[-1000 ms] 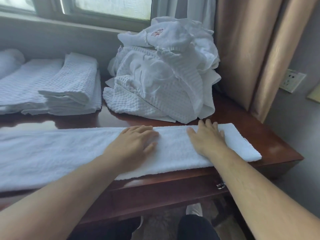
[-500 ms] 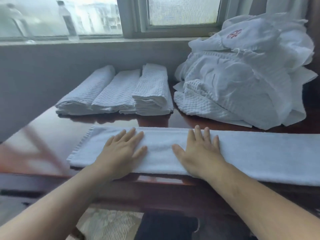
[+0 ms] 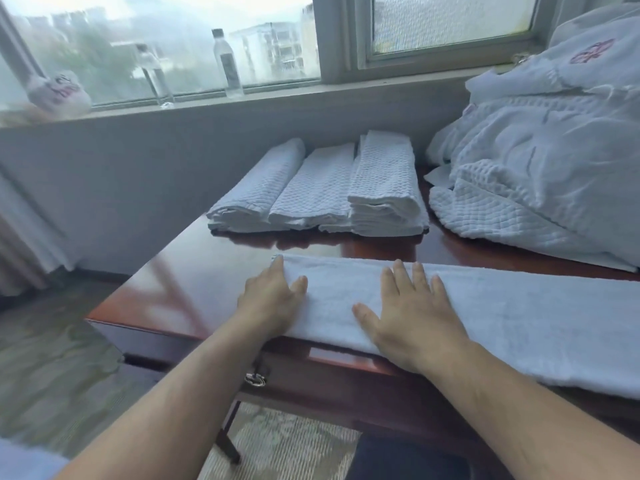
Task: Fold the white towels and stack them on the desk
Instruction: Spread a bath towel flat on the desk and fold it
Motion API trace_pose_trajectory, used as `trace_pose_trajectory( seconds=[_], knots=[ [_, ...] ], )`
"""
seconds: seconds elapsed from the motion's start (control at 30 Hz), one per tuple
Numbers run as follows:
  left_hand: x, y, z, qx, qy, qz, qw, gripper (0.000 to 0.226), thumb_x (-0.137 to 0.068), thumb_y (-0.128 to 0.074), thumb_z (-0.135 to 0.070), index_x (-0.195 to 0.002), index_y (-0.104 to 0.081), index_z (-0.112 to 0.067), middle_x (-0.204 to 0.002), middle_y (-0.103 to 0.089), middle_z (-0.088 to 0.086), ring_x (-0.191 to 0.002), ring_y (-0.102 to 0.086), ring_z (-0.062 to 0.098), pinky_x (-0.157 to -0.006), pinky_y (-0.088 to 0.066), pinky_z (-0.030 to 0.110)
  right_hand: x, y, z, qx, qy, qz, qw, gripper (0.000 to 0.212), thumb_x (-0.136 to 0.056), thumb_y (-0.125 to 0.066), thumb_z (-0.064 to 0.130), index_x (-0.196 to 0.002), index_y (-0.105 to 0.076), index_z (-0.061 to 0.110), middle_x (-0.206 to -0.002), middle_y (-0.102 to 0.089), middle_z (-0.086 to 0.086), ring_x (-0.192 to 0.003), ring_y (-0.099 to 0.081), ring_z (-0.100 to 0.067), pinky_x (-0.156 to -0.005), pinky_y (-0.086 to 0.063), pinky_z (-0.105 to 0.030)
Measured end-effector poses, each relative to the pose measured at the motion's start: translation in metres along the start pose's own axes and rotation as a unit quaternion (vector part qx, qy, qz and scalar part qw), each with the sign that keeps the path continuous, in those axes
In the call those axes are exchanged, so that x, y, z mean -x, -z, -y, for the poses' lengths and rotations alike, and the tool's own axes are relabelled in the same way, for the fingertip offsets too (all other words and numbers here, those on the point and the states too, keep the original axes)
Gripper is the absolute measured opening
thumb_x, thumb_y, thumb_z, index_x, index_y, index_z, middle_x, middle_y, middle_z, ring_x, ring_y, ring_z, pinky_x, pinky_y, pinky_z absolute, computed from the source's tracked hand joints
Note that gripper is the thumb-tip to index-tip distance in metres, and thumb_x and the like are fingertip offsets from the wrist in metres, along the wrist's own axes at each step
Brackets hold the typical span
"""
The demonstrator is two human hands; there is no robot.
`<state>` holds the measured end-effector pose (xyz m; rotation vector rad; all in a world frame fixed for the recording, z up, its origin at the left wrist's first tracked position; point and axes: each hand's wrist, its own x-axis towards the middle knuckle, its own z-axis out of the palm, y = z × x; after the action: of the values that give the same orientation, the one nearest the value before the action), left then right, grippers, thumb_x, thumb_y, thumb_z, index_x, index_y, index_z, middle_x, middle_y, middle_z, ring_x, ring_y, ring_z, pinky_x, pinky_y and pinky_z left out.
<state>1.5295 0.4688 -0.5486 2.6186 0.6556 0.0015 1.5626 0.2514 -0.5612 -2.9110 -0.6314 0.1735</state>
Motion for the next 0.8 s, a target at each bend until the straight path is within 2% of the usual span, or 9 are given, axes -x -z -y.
trace_pose_trajectory(
  seconds=[0.23,0.33,0.43,0.53,0.63,0.67,0.7,0.73,0.8],
  knots=[
    [-0.013,0.022,-0.01,0.175,0.036,-0.021,0.984,0.077,-0.095,-0.061,-0.036,-0.158,-0.021,-0.02,-0.153,-0.044,0.005,-0.136,-0.046,0.028,-0.106,-0.037,0.032,0.0,-0.001,-0.001,-0.004,0.003,-0.006,1.0,0.091,-0.095,-0.012,0.072,-0.162,0.003,0.013,-0.17,0.012,-0.007,-0.155,0.015,-0.027,-0.125,0.008,-0.048],
    [-0.01,0.028,-0.011,0.29,0.071,0.04,0.954,0.071,-0.083,-0.066,-0.038,-0.146,-0.042,-0.016,-0.13,-0.061,0.006,-0.112,-0.064,0.028,-0.097,-0.054,0.043,0.001,-0.002,-0.002,-0.002,0.003,-0.009,1.0,0.091,-0.094,-0.011,0.072,-0.162,0.002,0.013,-0.17,0.011,-0.007,-0.155,0.014,-0.027,-0.125,0.007,-0.048],
    [-0.003,0.027,-0.007,0.384,0.059,0.099,0.916,0.043,-0.086,-0.066,-0.029,-0.124,-0.062,-0.009,-0.112,-0.073,0.014,-0.1,-0.072,0.031,-0.089,-0.058,0.045,-0.001,-0.004,-0.004,-0.005,0.004,-0.018,1.0,0.092,-0.093,-0.01,0.073,-0.162,0.002,0.014,-0.17,0.009,-0.006,-0.156,0.013,-0.027,-0.126,0.007,-0.048],
    [0.002,0.027,0.002,0.499,0.04,0.09,0.861,0.034,-0.089,-0.068,-0.011,-0.122,-0.061,-0.007,-0.111,-0.073,0.019,-0.1,-0.072,0.036,-0.084,-0.058,0.047,-0.002,-0.004,-0.005,-0.016,0.006,-0.022,1.0,0.092,-0.093,-0.01,0.073,-0.162,0.0,0.015,-0.17,0.007,-0.005,-0.156,0.012,-0.026,-0.126,0.007,-0.047],
    [0.008,0.028,0.005,0.601,0.06,0.074,0.793,0.035,-0.093,-0.065,-0.006,-0.127,-0.059,0.002,-0.112,-0.072,0.02,-0.09,-0.072,0.033,-0.065,-0.06,0.036,-0.001,-0.001,-0.006,-0.046,0.028,-0.049,0.997,0.078,-0.096,-0.015,0.068,-0.155,-0.033,0.021,-0.167,-0.02,-0.005,-0.155,-0.009,-0.027,-0.125,-0.007,-0.044],
    [0.011,0.029,0.002,0.629,0.077,0.081,0.769,0.033,-0.095,-0.062,-0.01,-0.124,-0.061,0.005,-0.107,-0.072,0.02,-0.084,-0.071,0.03,-0.061,-0.06,0.033,0.0,0.0,-0.008,-0.08,0.047,-0.081,0.992,0.06,-0.097,-0.02,0.064,-0.13,-0.055,0.03,-0.151,-0.045,0.0,-0.145,-0.031,-0.026,-0.119,-0.022,-0.041],
    [0.014,0.032,-0.002,0.645,0.09,0.092,0.753,0.03,-0.098,-0.059,-0.015,-0.119,-0.063,0.006,-0.099,-0.073,0.019,-0.077,-0.071,0.027,-0.057,-0.059,0.03,0.001,0.004,-0.009,-0.142,0.06,-0.112,0.982,0.038,-0.097,-0.026,0.061,-0.093,-0.057,0.038,-0.117,-0.061,0.008,-0.121,-0.05,-0.021,-0.104,-0.037,-0.038],
    [0.018,0.034,-0.007,0.651,0.098,0.1,0.746,0.03,-0.101,-0.056,-0.02,-0.115,-0.064,0.005,-0.092,-0.072,0.017,-0.07,-0.07,0.024,-0.055,-0.057,0.029,0.003,0.009,-0.011,-0.228,0.063,-0.132,0.963,0.035,-0.097,-0.034,0.057,-0.07,-0.044,0.037,-0.084,-0.056,0.013,-0.094,-0.053,-0.014,-0.084,-0.04,-0.035],
    [0.021,0.036,-0.021,0.645,0.099,0.087,0.753,0.033,-0.103,-0.054,-0.025,-0.116,-0.063,0.003,-0.096,-0.069,0.017,-0.07,-0.067,0.023,-0.056,-0.053,0.031,0.007,0.02,-0.018,-0.384,0.04,-0.131,0.913,0.047,-0.097,-0.047,0.051,-0.063,-0.053,0.019,-0.064,-0.059,0.003,-0.066,-0.054,-0.016,-0.064,-0.044,-0.04]
  ],
)
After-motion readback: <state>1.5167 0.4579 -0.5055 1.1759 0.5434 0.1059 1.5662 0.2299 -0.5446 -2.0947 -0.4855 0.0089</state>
